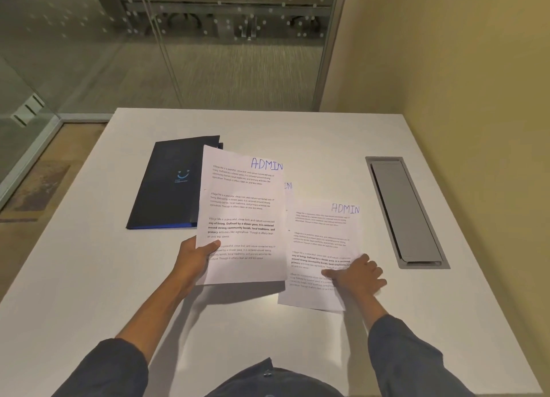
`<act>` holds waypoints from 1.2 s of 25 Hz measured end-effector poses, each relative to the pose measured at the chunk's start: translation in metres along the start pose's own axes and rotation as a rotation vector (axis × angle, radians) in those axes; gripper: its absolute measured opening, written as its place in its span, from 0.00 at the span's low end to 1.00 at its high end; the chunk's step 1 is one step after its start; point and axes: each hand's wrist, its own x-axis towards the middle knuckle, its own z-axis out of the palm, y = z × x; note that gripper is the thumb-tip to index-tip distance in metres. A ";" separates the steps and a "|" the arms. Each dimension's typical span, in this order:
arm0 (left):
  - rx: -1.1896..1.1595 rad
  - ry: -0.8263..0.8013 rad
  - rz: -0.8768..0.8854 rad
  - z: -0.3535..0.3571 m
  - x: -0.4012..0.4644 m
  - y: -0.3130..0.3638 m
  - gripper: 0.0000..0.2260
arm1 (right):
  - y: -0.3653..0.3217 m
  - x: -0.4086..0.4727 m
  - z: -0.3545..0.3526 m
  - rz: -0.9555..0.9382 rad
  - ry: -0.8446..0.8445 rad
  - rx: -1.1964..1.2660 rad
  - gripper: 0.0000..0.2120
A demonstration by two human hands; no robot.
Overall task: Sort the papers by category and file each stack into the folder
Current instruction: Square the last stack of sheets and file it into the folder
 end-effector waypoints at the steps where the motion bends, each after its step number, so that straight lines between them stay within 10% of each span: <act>1: 0.005 0.002 -0.003 -0.002 0.001 -0.001 0.13 | 0.002 0.001 0.000 0.017 -0.011 -0.001 0.49; 11: 0.058 -0.010 -0.006 0.006 0.011 -0.008 0.15 | 0.025 0.005 -0.010 -0.086 0.038 0.772 0.10; 20: 0.058 -0.030 -0.031 0.028 0.016 -0.007 0.15 | 0.029 0.011 -0.076 -0.132 -0.248 1.326 0.08; 30: -0.062 -0.289 0.004 0.113 -0.008 0.023 0.11 | -0.010 0.020 -0.116 -0.355 -0.471 1.232 0.13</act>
